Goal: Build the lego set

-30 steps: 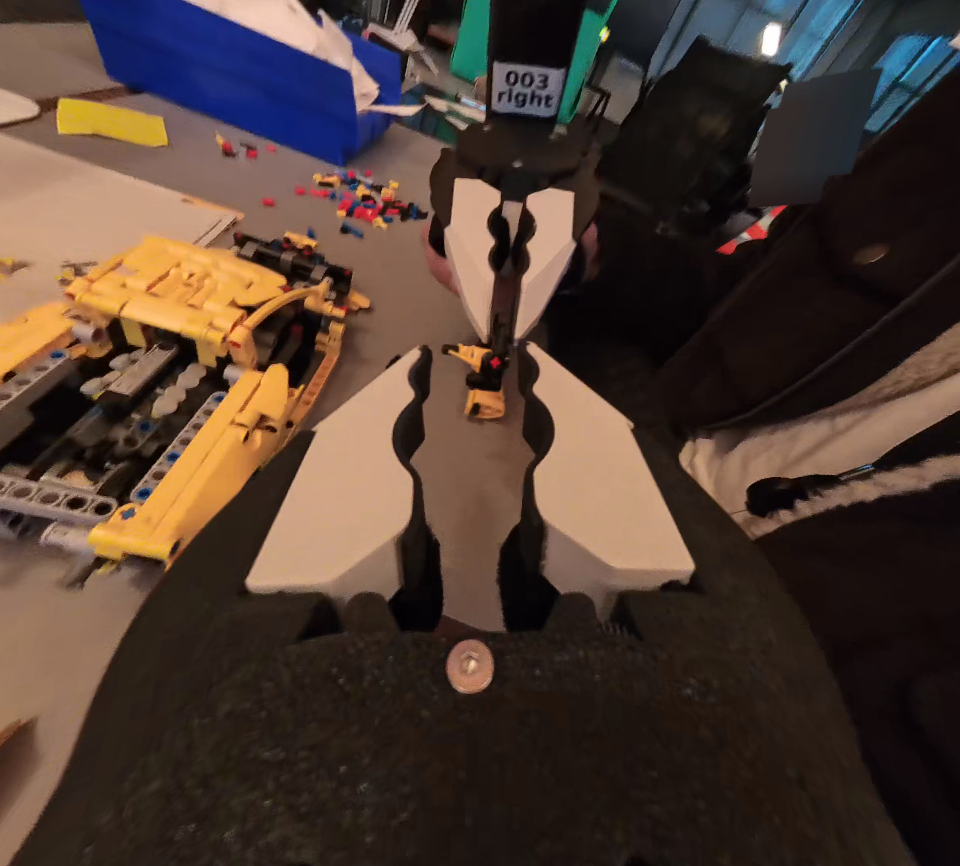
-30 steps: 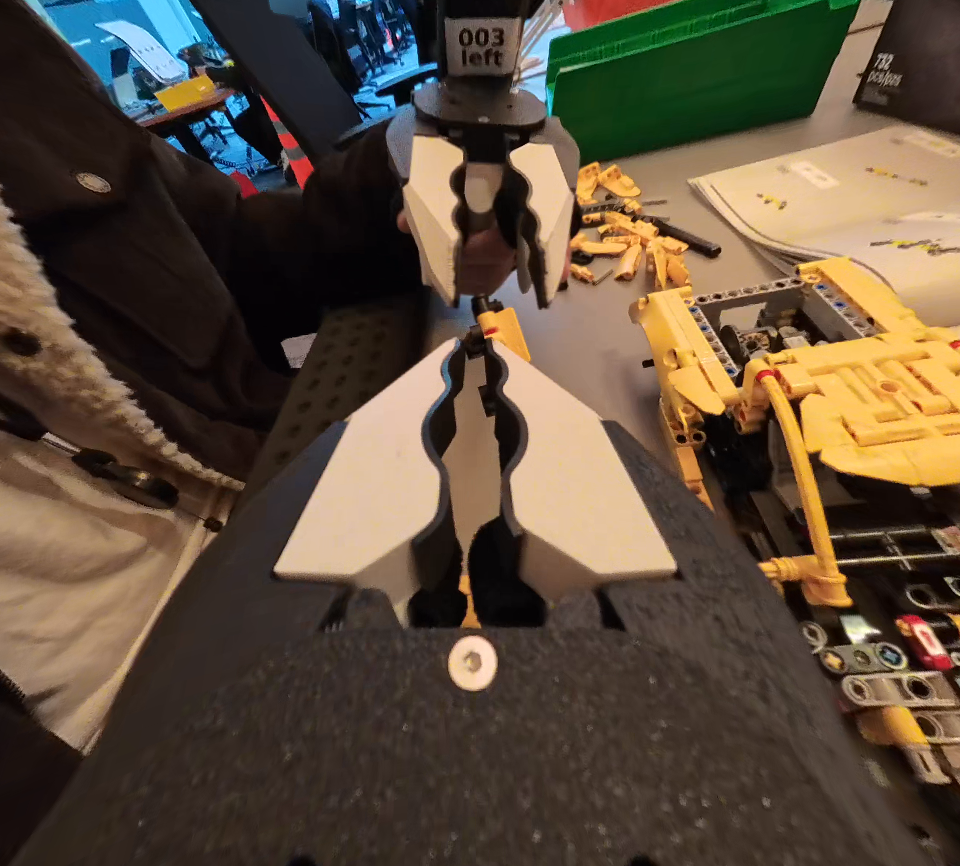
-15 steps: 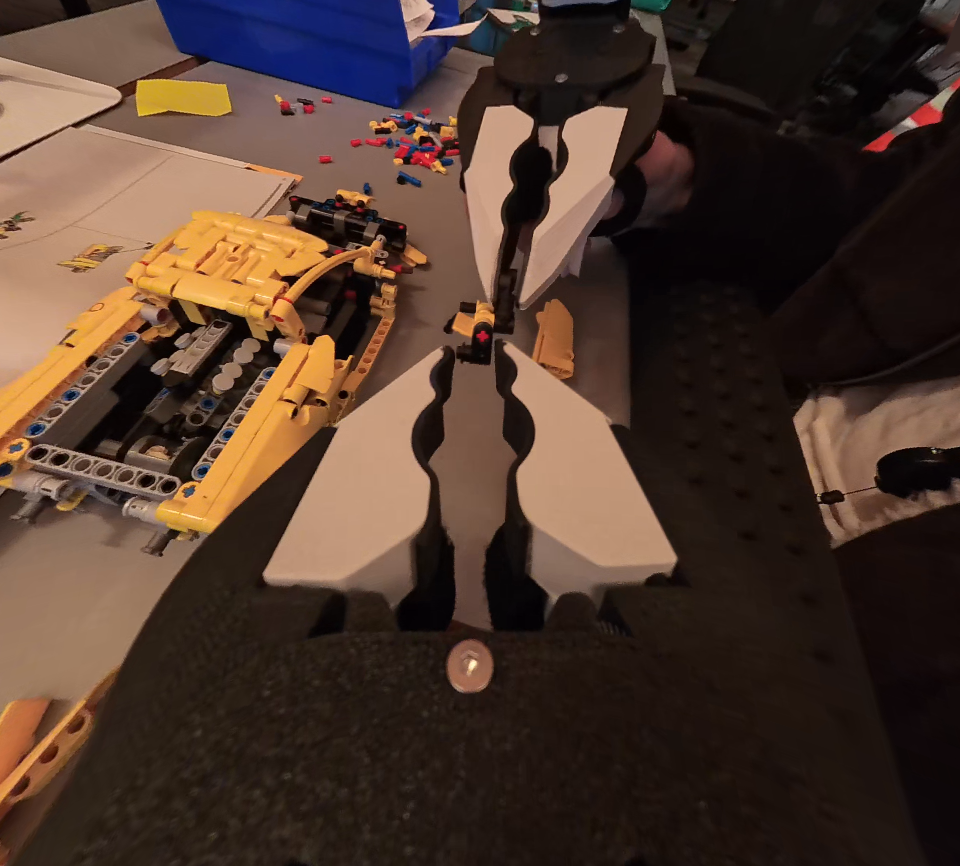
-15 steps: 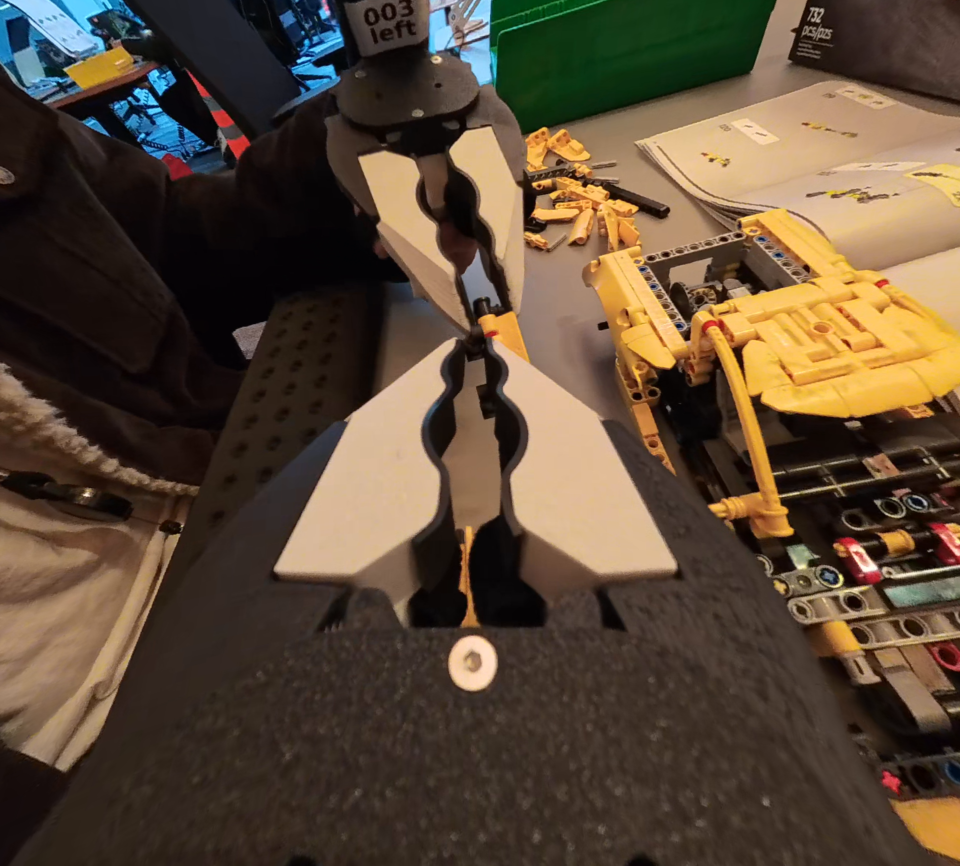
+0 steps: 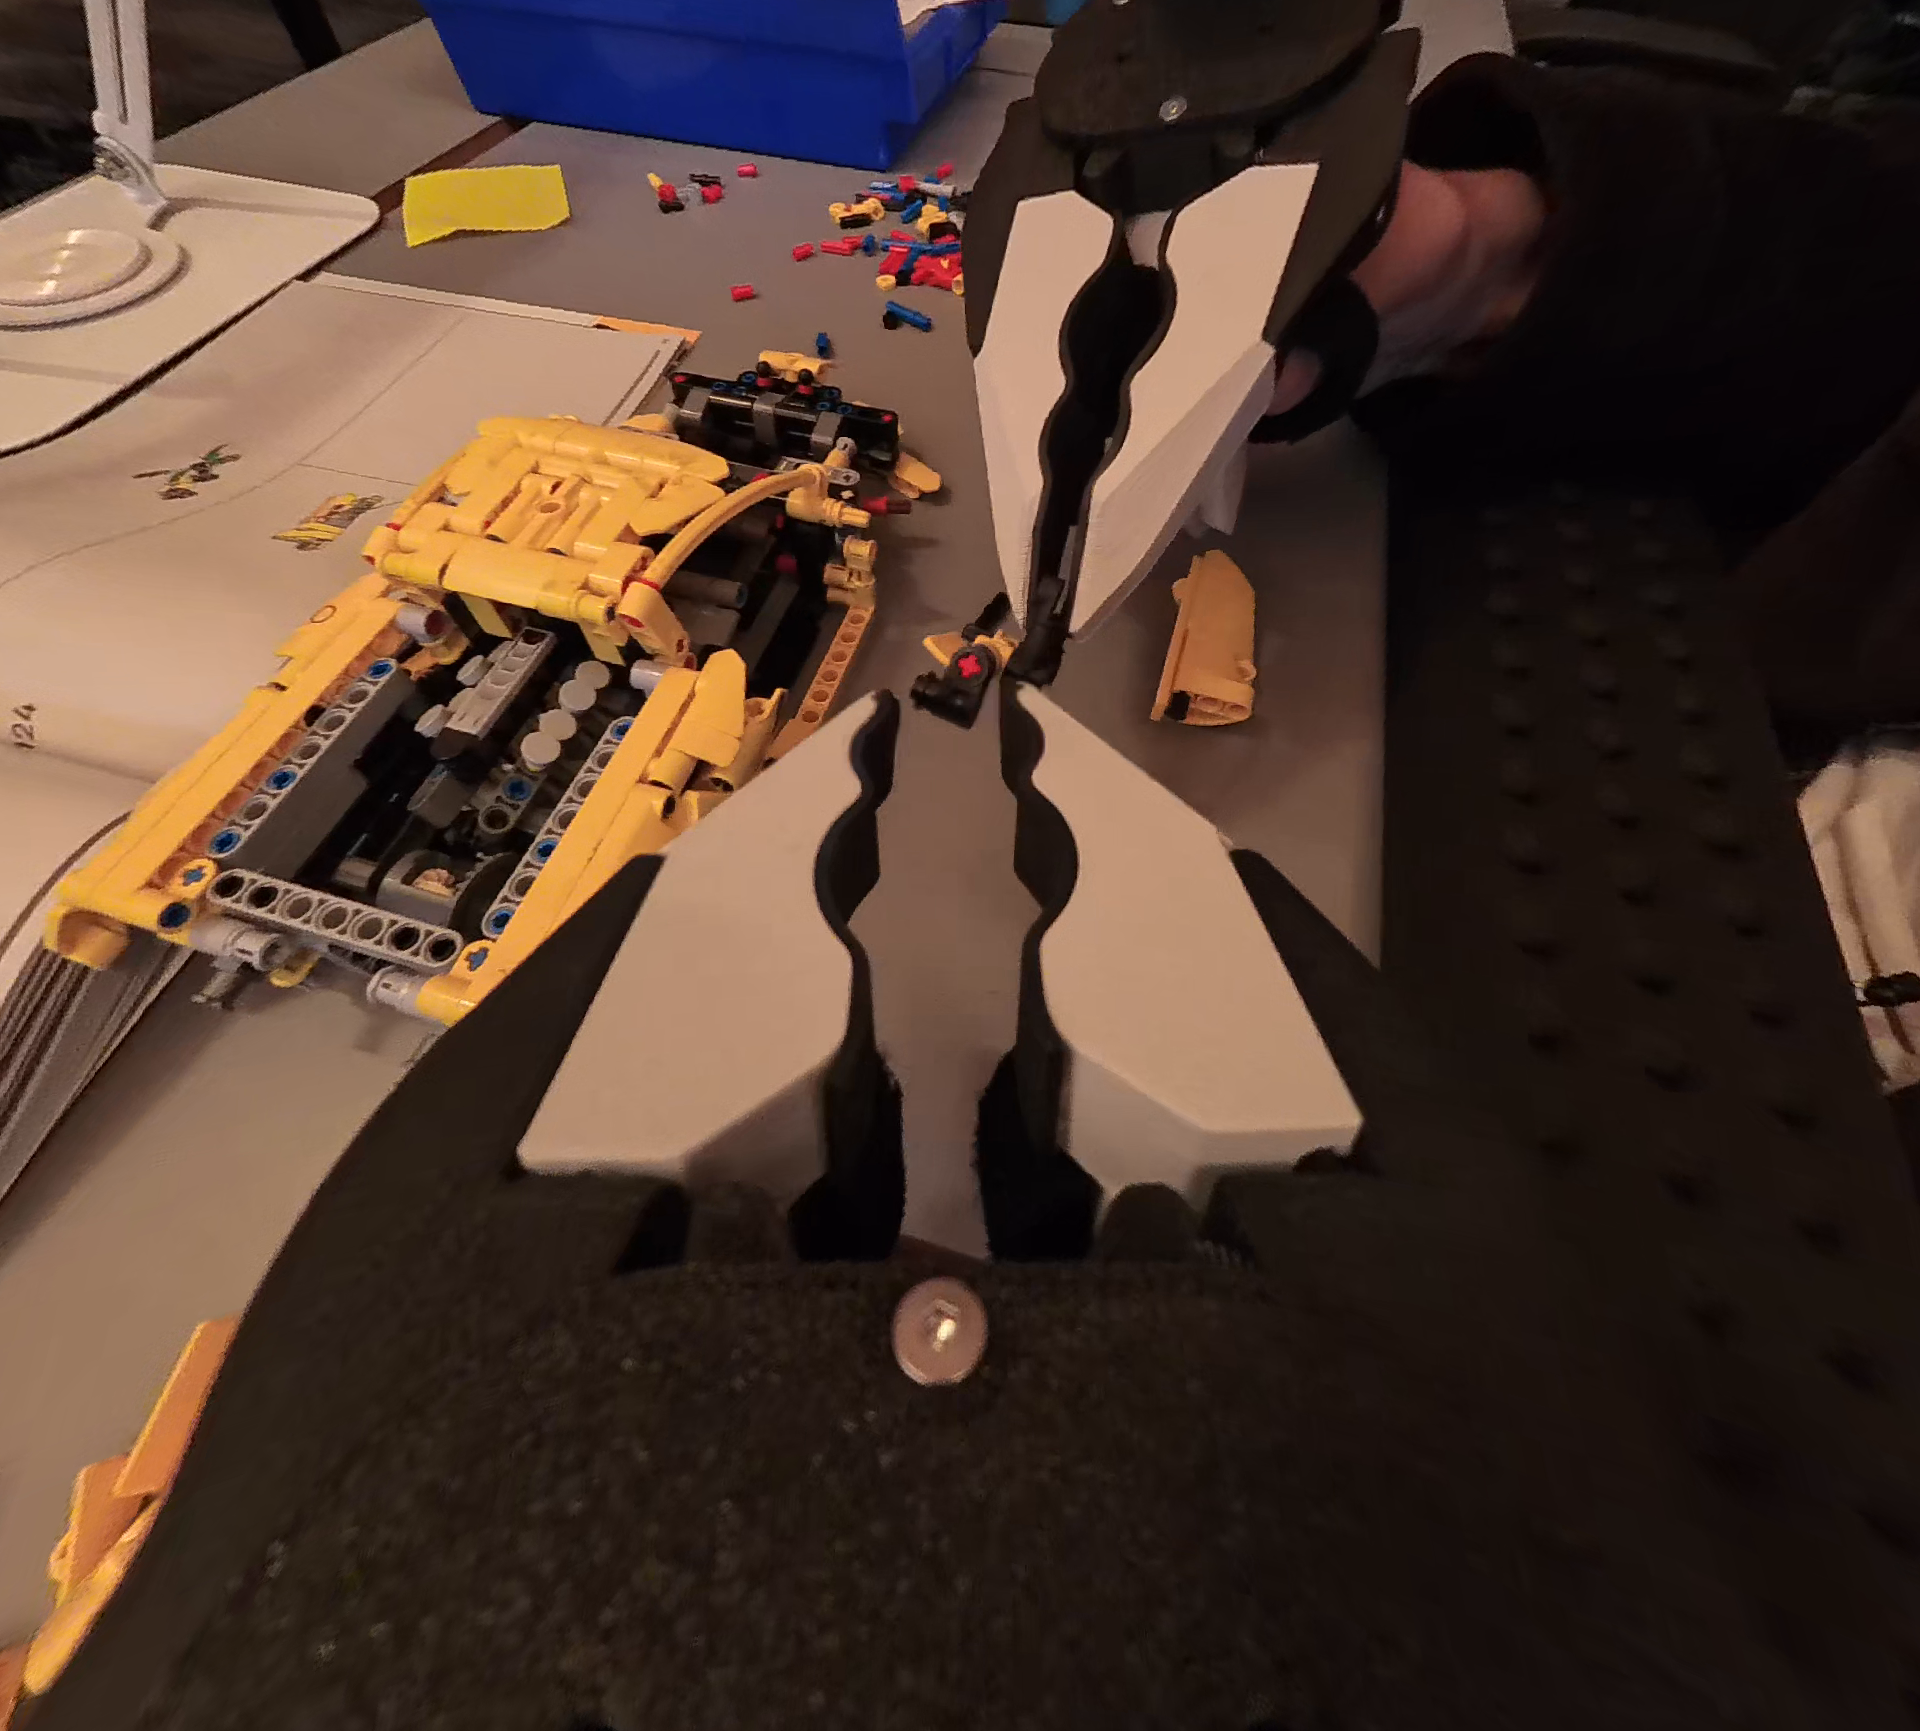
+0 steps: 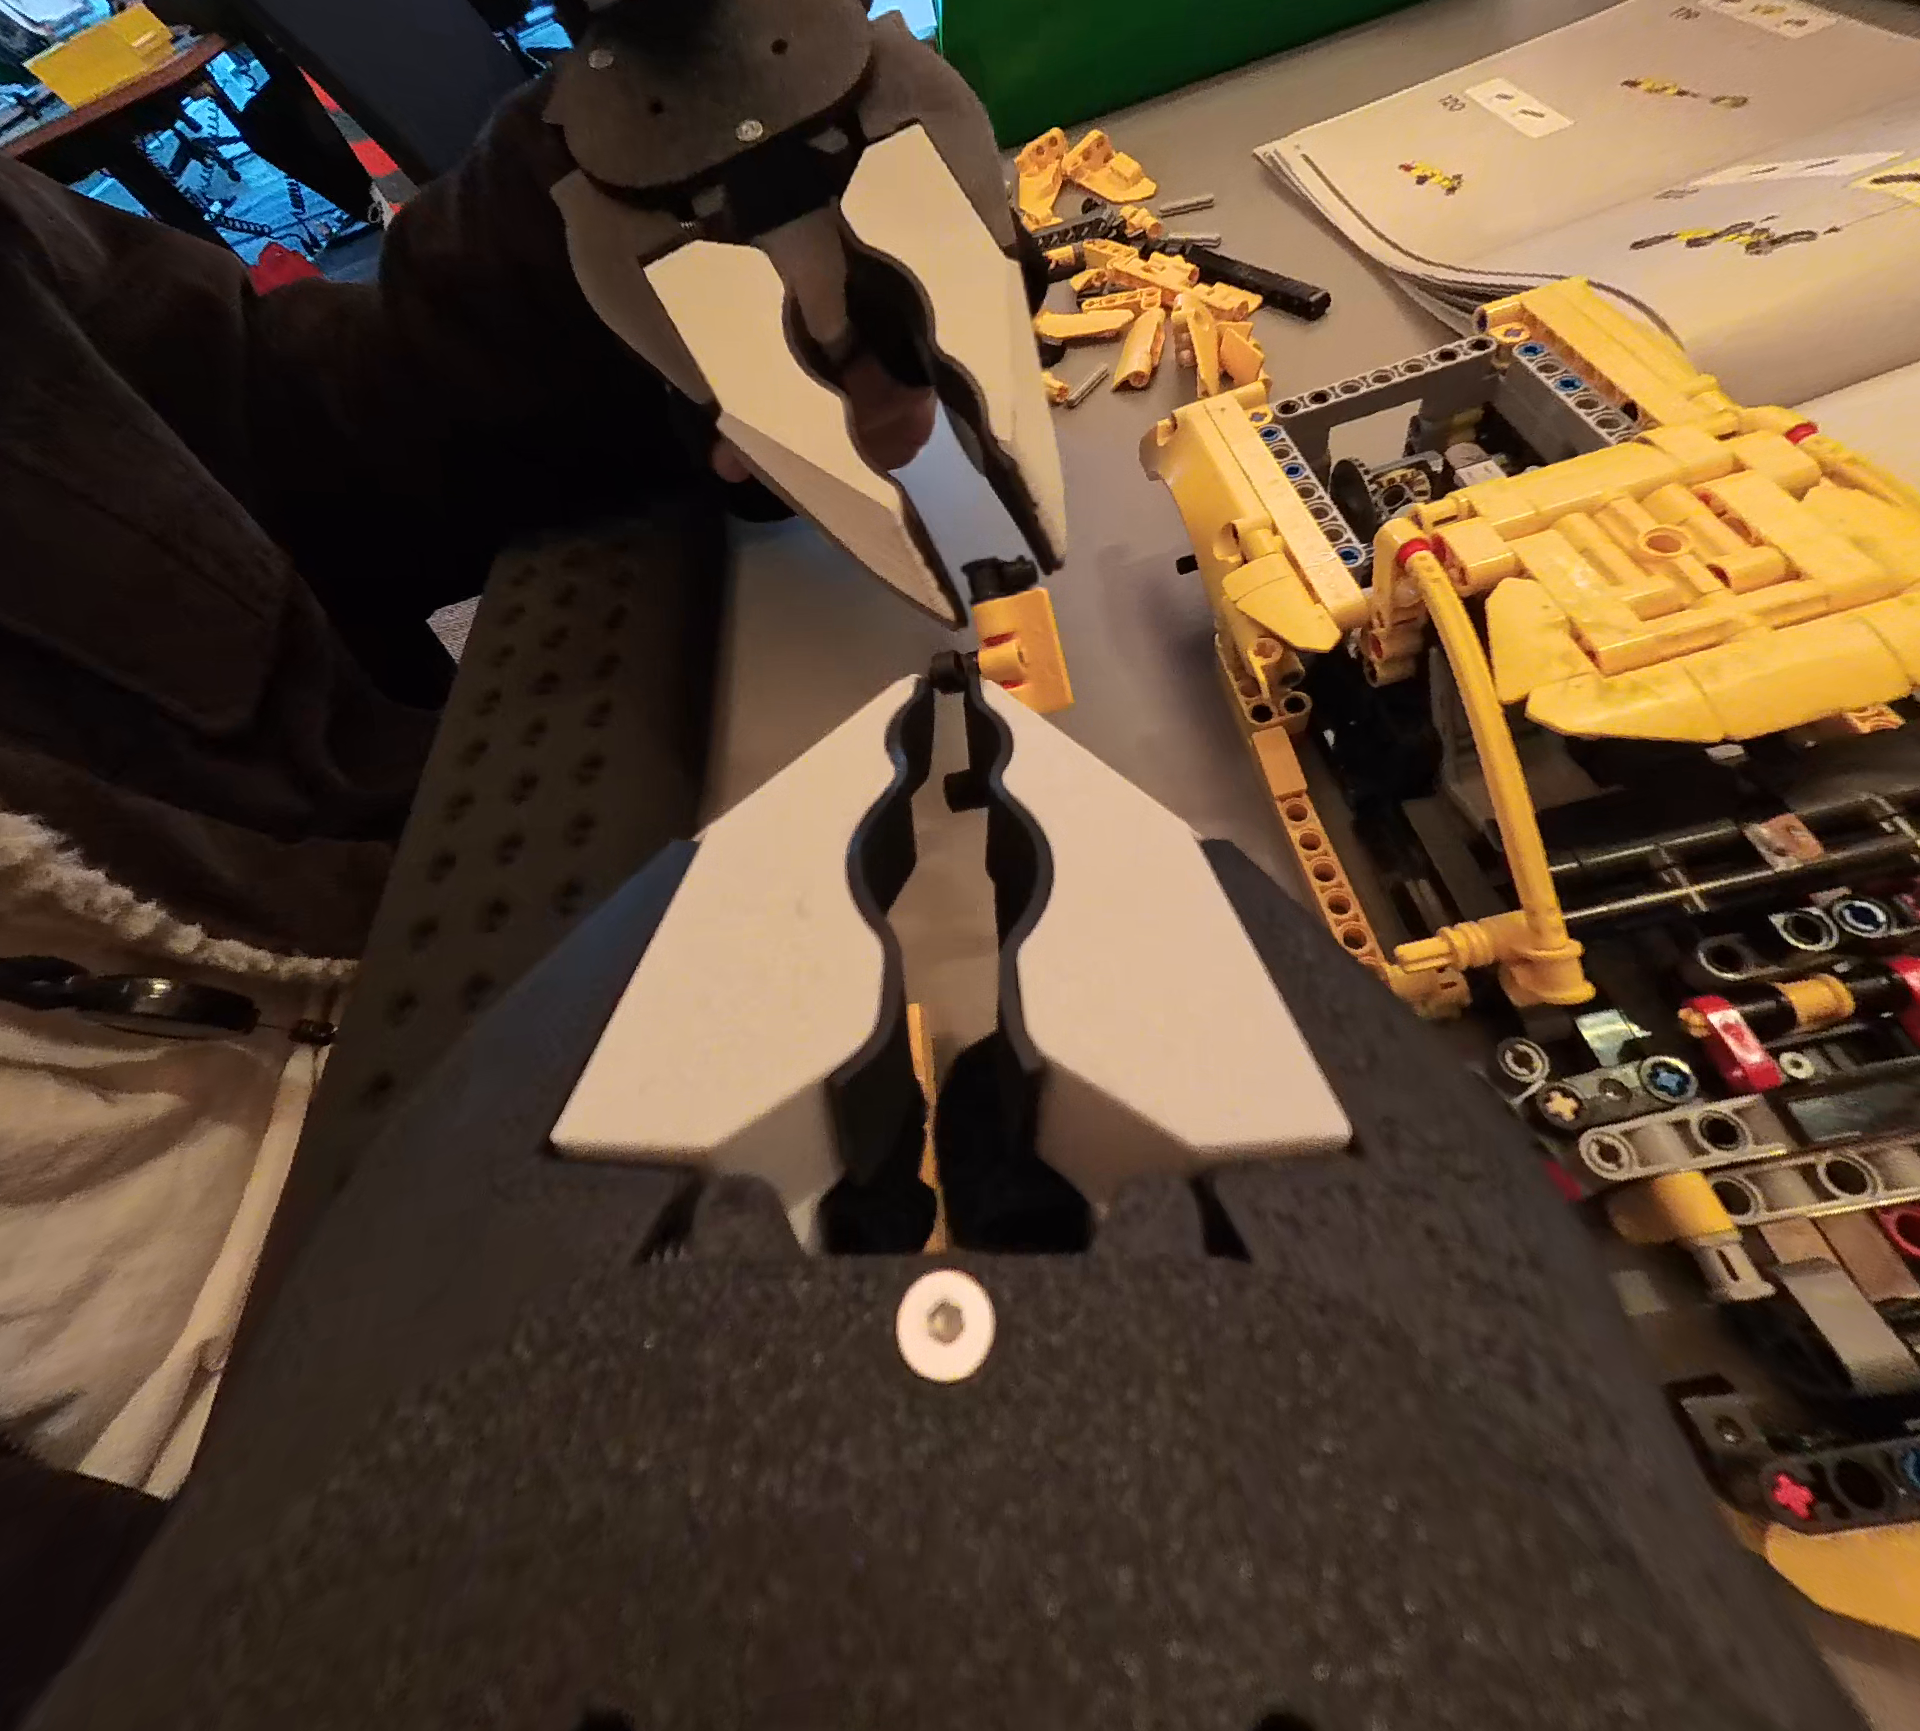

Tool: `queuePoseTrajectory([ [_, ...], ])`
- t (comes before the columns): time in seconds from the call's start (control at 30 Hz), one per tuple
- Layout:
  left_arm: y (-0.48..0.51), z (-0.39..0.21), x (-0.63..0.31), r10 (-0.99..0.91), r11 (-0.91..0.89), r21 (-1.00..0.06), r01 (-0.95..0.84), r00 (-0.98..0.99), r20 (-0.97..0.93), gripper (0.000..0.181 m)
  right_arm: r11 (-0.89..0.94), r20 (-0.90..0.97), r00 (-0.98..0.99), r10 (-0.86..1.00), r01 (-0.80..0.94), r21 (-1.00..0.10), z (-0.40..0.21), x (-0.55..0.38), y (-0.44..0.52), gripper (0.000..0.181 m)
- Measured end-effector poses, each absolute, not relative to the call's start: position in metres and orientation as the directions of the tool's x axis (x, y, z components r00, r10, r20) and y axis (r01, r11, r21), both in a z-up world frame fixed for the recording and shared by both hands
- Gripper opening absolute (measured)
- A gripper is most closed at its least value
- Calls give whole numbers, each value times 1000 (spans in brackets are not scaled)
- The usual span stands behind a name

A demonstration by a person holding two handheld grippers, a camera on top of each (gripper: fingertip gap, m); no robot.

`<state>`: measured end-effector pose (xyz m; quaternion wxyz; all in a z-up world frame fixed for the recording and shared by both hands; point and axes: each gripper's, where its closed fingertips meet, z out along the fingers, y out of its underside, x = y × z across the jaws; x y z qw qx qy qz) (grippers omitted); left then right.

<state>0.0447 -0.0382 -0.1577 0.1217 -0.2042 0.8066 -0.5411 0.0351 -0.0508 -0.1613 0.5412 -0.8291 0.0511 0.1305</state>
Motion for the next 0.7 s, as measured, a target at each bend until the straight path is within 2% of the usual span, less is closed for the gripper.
queuePoseTrajectory([
  [0.4, -40, -145, 38, -422, 275, -947, -166, -906, 37, 18, -387, -289, 955, 69, -241, -890, -157, 34, -53, 5],
  [0.7, -44, -140, 32, -390, 271, -960, -74, -920, -39, 18, -410, -280, 956, 92, -220, -885, -160, 29, -52, 5],
])
